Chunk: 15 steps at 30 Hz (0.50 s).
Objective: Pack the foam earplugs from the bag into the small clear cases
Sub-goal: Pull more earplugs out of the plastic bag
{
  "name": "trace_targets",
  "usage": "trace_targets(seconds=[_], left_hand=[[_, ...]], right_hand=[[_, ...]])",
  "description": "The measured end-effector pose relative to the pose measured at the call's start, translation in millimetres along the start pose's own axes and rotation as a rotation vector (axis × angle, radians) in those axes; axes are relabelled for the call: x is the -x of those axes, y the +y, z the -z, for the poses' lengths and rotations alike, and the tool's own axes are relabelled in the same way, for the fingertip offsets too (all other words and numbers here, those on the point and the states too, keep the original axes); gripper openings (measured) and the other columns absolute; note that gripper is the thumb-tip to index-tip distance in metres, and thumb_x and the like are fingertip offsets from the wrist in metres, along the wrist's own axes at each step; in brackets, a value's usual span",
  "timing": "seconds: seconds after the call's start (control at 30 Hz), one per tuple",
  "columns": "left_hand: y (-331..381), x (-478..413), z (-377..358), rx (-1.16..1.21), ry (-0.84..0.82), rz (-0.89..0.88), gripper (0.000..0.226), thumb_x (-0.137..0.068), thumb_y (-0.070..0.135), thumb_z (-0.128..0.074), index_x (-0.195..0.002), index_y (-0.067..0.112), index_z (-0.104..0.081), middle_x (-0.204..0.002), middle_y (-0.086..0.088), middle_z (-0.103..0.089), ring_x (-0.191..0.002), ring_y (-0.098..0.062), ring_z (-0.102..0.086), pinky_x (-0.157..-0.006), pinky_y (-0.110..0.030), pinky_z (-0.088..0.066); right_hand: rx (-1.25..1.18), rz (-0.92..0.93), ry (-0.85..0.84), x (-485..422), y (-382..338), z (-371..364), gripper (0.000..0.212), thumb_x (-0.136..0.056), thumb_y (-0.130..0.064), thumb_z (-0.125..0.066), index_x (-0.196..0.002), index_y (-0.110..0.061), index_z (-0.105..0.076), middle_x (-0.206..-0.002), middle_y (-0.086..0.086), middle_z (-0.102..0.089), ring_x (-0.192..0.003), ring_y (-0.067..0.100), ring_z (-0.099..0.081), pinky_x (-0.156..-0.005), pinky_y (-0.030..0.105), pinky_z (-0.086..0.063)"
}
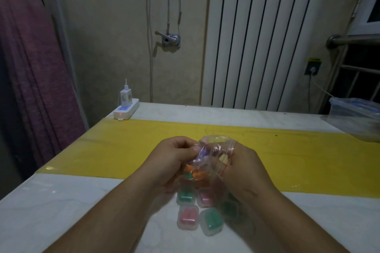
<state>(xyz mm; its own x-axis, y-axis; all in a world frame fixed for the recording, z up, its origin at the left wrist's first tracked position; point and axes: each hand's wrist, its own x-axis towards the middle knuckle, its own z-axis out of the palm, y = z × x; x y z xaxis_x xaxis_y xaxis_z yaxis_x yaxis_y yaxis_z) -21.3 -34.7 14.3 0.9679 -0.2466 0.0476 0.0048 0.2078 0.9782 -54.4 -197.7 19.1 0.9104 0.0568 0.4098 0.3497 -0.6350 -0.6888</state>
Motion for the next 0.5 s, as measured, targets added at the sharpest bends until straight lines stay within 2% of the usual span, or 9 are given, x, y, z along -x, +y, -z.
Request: trace_targets(seconds=[0.13, 0.3, 0.33, 0.43, 0.5], left_hand=[[-1.0, -2.0, 0.9, 0.001, 0.009, -0.019, 0.014, -0.087, -0.011, -0.058, -0.084, 0.002, -0.059, -0.062, -0.01, -0.057, -0.05, -0.016, -0.054, -0.047, -0.021, -0.046], [-1.9, -4.4, 4.4, -0.081, 0.035, -0.057, 0.02, -0.086, -0.011, -0.061, -0.075, 0.005, -0.056, -0.055, -0.007, -0.046, -0.043, -0.014, -0.043, -0.042, -0.02, -0.04], [-1.9, -4.7, 4.4, -0.105, 0.05, -0.076, 0.021, -0.086, -0.011, -0.062, -0.074, 0.006, -0.057, -0.053, -0.005, -0.045, -0.042, -0.012, -0.043, -0.041, -0.019, -0.038], [-0.9, -3.9, 2.2, -0.186, 0.079, -0.146, 0.019, -0.084, -0.007, -0.066, -0.074, 0.008, -0.06, -0.055, 0.0, -0.053, -0.048, -0.012, -0.047, -0.045, -0.02, -0.04], [-0.5, -3.3, 0.9, -0.174, 0.077, -0.165, 0.019, -0.083, -0.009, -0.066, -0.074, 0.007, -0.06, -0.058, -0.001, -0.056, -0.05, -0.012, -0.05, -0.047, -0.021, -0.042]], right_hand=[[-0.011, -0.032, 0.064, -1.0, 0.0, -3.6, 0.018, -0.078, -0.045, -0.075, -0.07, -0.056, -0.063, -0.087, -0.021, -0.069, -0.078, -0.003, -0.061, -0.071, 0.027, -0.053], [-0.084, -0.051, 0.051, 0.0, -0.2, -5.4, 0.012, -0.079, -0.043, -0.077, -0.079, -0.053, -0.069, -0.085, -0.028, -0.07, -0.079, -0.007, -0.064, -0.069, 0.016, -0.052], [-0.088, -0.052, 0.051, 0.2, 0.3, -5.5, 0.014, -0.079, -0.041, -0.077, -0.08, -0.053, -0.07, -0.084, -0.029, -0.07, -0.079, -0.008, -0.065, -0.069, 0.017, -0.053], [-0.109, -0.072, 0.09, -1.1, 1.2, -5.7, 0.021, -0.078, -0.035, -0.079, -0.081, -0.054, -0.071, -0.083, -0.023, -0.072, -0.077, -0.002, -0.067, -0.072, 0.03, -0.058], [-0.13, -0.067, 0.11, -2.9, 2.0, -5.8, 0.025, -0.077, -0.033, -0.08, -0.079, -0.056, -0.071, -0.084, -0.025, -0.071, -0.078, -0.001, -0.067, -0.074, 0.033, -0.059]])
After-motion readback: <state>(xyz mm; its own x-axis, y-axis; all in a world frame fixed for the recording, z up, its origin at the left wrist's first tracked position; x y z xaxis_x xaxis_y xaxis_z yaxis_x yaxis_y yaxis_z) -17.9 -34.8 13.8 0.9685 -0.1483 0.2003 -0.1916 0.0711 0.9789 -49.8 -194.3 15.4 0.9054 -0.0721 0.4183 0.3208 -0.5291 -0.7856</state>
